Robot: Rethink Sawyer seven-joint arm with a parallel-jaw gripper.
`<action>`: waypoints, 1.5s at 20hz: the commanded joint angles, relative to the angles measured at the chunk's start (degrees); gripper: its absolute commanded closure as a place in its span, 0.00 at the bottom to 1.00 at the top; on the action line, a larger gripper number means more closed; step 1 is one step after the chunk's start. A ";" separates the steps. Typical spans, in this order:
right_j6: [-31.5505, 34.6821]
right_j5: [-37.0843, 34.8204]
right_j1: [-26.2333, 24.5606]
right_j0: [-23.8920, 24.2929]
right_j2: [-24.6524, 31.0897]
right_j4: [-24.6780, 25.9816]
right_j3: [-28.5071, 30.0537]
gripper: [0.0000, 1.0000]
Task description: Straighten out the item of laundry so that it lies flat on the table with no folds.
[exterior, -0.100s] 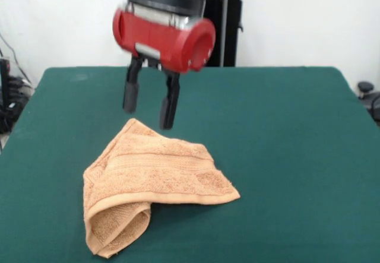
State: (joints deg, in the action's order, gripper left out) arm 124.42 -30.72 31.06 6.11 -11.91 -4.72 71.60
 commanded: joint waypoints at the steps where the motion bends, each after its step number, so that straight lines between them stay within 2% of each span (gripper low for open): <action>1: 10.23 5.37 -5.99 -1.46 7.84 -3.20 4.89 0.00; 6: 12.52 5.12 -6.61 -3.00 4.95 -4.41 6.78 0.00; 12: 11.84 4.97 -3.91 -2.69 5.89 -5.72 12.60 0.00; 17: 13.97 2.59 -2.66 -5.22 2.72 -6.67 15.06 0.00; 21: 13.53 4.32 -2.35 -4.96 4.26 -8.11 18.37 0.00; 27: 13.17 11.09 -5.77 -3.31 8.88 -10.41 20.97 0.00; 30: 15.73 13.54 -8.76 -6.42 4.91 -10.41 19.10 0.00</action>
State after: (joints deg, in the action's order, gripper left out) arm 124.44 -22.58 29.01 2.51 -11.02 -12.13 83.23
